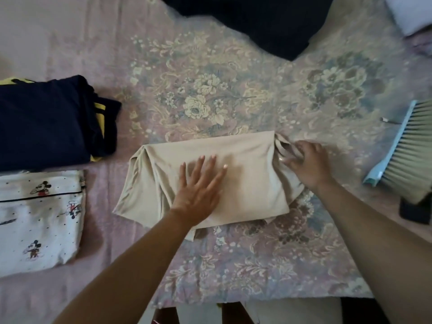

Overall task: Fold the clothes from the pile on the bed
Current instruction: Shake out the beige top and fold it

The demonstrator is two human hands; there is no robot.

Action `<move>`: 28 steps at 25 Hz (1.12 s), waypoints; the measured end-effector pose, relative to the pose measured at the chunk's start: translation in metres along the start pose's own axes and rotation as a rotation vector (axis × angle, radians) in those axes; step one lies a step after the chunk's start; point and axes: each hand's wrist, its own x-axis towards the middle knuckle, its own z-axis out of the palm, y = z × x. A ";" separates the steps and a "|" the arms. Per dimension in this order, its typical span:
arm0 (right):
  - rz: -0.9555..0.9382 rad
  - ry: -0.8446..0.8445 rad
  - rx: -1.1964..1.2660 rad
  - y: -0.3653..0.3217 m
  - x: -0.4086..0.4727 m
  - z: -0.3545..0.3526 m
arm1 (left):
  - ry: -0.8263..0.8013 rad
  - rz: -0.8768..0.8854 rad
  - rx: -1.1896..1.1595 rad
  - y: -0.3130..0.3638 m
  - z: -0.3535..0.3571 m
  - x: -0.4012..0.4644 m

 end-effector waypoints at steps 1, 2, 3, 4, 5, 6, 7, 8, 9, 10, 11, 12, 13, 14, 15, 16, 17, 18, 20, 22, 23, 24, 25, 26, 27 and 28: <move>0.005 -0.034 -0.066 0.007 -0.001 0.000 | -0.025 0.026 -0.016 0.013 0.004 0.002; 0.000 -0.035 -0.080 0.012 0.001 -0.001 | -0.037 0.039 -0.045 0.022 0.007 0.005; -0.016 -0.010 -0.058 0.015 0.003 -0.003 | -0.046 0.051 -0.065 0.029 0.008 0.010; -0.034 0.015 -0.011 0.019 0.007 -0.006 | -0.043 0.077 -0.066 0.037 0.008 0.017; -0.046 0.019 0.042 0.022 0.009 -0.008 | -0.051 0.114 -0.076 0.045 0.010 0.023; -0.029 -0.008 0.121 0.023 0.010 -0.010 | -0.060 0.156 -0.096 0.054 0.013 0.029; 0.005 -0.062 0.192 0.024 0.011 -0.010 | -0.083 0.192 -0.107 0.065 0.016 0.036; 0.047 -0.128 0.219 0.025 0.011 -0.009 | -0.110 0.208 -0.125 0.078 0.017 0.043; 0.073 -0.183 0.179 0.026 0.012 -0.008 | -0.127 0.201 -0.136 0.091 0.019 0.050; 0.086 -0.237 0.132 0.028 0.013 -0.007 | -0.137 0.176 -0.135 0.103 0.018 0.058; 0.101 -0.272 0.151 0.029 0.012 -0.010 | -0.159 0.160 -0.124 0.113 0.019 0.065; 0.140 -0.282 0.240 0.031 0.011 -0.016 | -0.177 0.153 -0.141 0.120 0.019 0.073; 0.193 -0.270 0.363 0.029 0.007 -0.022 | -0.190 0.134 -0.203 0.124 0.016 0.078; 0.251 -0.228 0.485 0.025 0.002 -0.026 | -0.158 0.082 -0.349 0.126 0.014 0.082; 0.275 -0.170 0.582 0.019 -0.006 -0.028 | -0.054 -0.021 -0.589 0.127 0.006 0.085; 0.253 -0.113 0.654 0.007 -0.016 -0.031 | 0.057 -0.196 -0.875 0.122 -0.002 0.087; 0.178 -0.066 0.690 -0.006 -0.028 -0.030 | 0.102 -0.405 -1.128 0.115 -0.011 0.090; 0.065 -0.027 0.652 -0.023 -0.041 -0.028 | 0.069 -0.595 -1.354 0.105 -0.021 0.093; -0.206 0.037 0.437 -0.049 -0.066 -0.009 | -0.060 -0.836 -1.550 0.085 -0.036 0.100; -0.439 0.085 0.301 -0.065 -0.088 0.019 | -0.165 -0.858 -1.397 0.070 -0.044 0.108; -0.511 0.107 0.220 -0.066 -0.097 0.033 | -0.199 -0.838 -1.273 0.066 -0.042 0.110; -0.537 0.132 0.111 -0.062 -0.104 0.046 | -0.221 -0.803 -1.158 0.064 -0.036 0.112; -0.532 0.154 -0.010 -0.054 -0.109 0.057 | -0.231 -0.766 -1.074 0.062 -0.032 0.115; -0.503 0.189 -0.106 -0.045 -0.112 0.064 | -0.232 -0.734 -1.013 0.061 -0.028 0.117; -0.464 0.214 -0.158 -0.035 -0.115 0.067 | -0.220 -0.712 -0.983 0.060 -0.027 0.118; -0.434 0.239 -0.185 -0.027 -0.119 0.068 | -0.195 -0.695 -0.972 0.059 -0.027 0.118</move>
